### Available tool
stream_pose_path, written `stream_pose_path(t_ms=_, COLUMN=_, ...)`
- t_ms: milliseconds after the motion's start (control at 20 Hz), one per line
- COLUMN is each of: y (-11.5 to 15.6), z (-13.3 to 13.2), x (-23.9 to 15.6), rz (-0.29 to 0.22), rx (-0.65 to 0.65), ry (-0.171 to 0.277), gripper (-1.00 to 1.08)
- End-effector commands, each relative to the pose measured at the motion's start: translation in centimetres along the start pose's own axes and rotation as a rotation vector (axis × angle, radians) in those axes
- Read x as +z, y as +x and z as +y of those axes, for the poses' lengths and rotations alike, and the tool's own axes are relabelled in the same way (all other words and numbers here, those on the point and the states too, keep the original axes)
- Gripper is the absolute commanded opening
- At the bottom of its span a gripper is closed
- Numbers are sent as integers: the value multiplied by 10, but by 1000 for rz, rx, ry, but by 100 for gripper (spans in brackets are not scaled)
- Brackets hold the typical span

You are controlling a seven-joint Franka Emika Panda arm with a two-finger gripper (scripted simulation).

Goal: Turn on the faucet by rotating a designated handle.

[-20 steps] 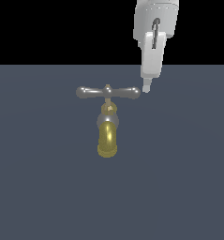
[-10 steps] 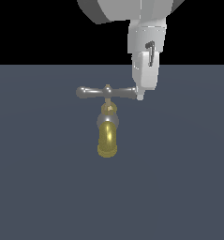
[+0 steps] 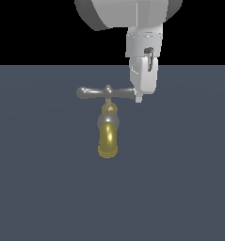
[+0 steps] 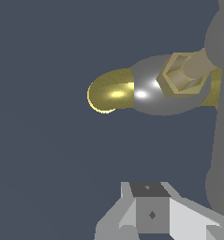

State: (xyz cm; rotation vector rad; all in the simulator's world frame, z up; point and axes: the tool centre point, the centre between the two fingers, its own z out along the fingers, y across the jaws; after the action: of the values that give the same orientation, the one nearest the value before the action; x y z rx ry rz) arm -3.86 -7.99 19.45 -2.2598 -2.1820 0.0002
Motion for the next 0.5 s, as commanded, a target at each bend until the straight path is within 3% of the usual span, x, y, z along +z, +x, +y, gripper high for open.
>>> stream_pose_path(t_ms=0, y=0, z=0, x=0, rz=0, rx=-1, ry=0, gripper=-100)
stream_pose_path(t_ms=450, y=-3, z=23, x=0, rz=0, rx=-1, ry=0, gripper=-100)
